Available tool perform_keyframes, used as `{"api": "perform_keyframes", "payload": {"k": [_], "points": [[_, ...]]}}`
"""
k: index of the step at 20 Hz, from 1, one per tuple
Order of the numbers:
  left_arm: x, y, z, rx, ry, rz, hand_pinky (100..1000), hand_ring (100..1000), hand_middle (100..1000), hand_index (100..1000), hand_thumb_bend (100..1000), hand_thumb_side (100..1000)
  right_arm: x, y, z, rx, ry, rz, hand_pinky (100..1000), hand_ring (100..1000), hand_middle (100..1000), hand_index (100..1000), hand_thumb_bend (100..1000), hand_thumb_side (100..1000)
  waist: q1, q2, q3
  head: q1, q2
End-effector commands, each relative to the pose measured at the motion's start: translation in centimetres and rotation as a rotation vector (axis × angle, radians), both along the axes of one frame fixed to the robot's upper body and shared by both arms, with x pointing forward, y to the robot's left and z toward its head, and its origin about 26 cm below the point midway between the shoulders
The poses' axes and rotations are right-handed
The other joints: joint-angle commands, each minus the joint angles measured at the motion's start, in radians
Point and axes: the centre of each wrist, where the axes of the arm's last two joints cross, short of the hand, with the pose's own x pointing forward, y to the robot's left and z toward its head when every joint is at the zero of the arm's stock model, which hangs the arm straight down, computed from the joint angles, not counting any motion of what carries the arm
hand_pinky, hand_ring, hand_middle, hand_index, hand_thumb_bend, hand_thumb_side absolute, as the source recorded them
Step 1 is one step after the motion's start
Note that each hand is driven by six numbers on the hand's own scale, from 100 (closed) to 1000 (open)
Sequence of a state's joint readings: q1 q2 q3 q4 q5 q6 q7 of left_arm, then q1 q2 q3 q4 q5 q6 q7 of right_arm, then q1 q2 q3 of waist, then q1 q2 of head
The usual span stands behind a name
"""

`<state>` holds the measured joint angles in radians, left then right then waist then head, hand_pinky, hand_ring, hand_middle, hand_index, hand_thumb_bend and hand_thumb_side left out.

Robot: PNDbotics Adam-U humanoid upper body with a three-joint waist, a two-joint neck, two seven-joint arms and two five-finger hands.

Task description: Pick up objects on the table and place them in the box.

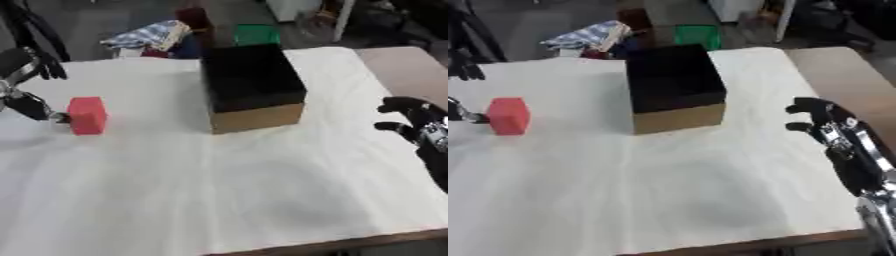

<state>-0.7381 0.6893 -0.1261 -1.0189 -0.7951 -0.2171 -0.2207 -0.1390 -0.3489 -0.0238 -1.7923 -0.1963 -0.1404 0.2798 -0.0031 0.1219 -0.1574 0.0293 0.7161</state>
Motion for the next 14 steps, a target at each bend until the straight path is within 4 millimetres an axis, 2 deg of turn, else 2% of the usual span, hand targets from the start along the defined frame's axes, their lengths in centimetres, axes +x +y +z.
{"api": "perform_keyframes", "payload": {"k": [1, 10, 14], "points": [[0.4, 0.4, 1.1, 0.031, -0.015, 0.007, 676, 589, 555, 647, 813, 139, -0.1, -0.2, 0.9, -0.016, -0.026, 0.004, 775, 1000, 721, 825, 100, 719, 0.0, -0.016, -0.003, 0.001, 0.003], [1.2, 0.4, 0.4, 0.042, -0.013, 0.031, 678, 602, 566, 651, 820, 141, -0.1, -0.1, 0.8, -0.016, -0.023, 0.01, 774, 1000, 720, 825, 100, 722, 0.001, -0.011, -0.012, 0.001, 0.003], [1.6, 0.2, -0.2, 0.045, -0.013, 0.047, 685, 632, 605, 665, 821, 143, -0.1, 0.0, 0.8, -0.016, -0.023, 0.012, 774, 1000, 720, 824, 100, 723, 0.0, -0.009, -0.017, 0.002, 0.002]]}}
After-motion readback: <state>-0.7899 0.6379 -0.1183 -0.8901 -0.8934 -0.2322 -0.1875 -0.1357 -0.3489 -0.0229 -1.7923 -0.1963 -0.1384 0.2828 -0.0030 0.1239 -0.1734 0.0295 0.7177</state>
